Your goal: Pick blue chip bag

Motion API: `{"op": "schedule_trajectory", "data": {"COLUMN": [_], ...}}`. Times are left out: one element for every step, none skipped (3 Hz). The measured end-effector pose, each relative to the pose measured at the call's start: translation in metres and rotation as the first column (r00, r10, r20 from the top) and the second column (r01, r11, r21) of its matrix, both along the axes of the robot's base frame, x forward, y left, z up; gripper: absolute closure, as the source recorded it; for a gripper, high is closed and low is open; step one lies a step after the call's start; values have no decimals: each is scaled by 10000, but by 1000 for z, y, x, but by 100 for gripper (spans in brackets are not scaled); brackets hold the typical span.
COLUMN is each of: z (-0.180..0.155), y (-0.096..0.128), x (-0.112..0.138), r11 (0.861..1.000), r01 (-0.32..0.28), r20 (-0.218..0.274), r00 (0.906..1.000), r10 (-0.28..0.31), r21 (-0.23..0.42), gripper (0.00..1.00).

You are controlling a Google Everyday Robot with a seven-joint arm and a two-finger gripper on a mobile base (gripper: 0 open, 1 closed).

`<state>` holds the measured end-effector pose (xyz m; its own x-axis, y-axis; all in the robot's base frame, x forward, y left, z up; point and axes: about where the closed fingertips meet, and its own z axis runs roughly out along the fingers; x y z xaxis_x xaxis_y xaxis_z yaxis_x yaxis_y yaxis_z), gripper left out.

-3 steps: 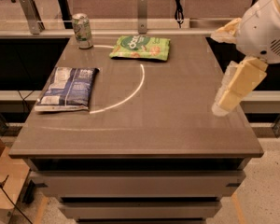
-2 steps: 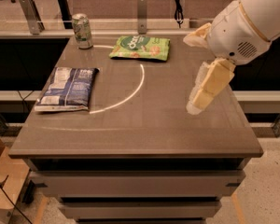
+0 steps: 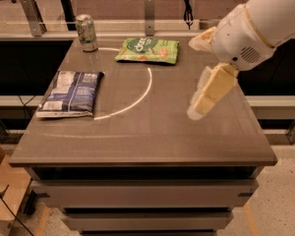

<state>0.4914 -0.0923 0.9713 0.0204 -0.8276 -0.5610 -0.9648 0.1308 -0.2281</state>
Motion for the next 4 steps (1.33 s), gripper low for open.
{"op": "schedule_trajectory", "data": {"z": [-21,-41,-52,-55], "y": [54,99,150,155], "x": [26,49,71,74], "r11": [9920,9713,9467,9448], "r01": [-185,-312,-626,-634], "r20": [-191,-369,-407,-418], "r00": [9996,9985,9960,9958], "r10": [210,410,794,810], "r21": [1251,2359,3159,3215], "gripper": [0,0,0,0]}}
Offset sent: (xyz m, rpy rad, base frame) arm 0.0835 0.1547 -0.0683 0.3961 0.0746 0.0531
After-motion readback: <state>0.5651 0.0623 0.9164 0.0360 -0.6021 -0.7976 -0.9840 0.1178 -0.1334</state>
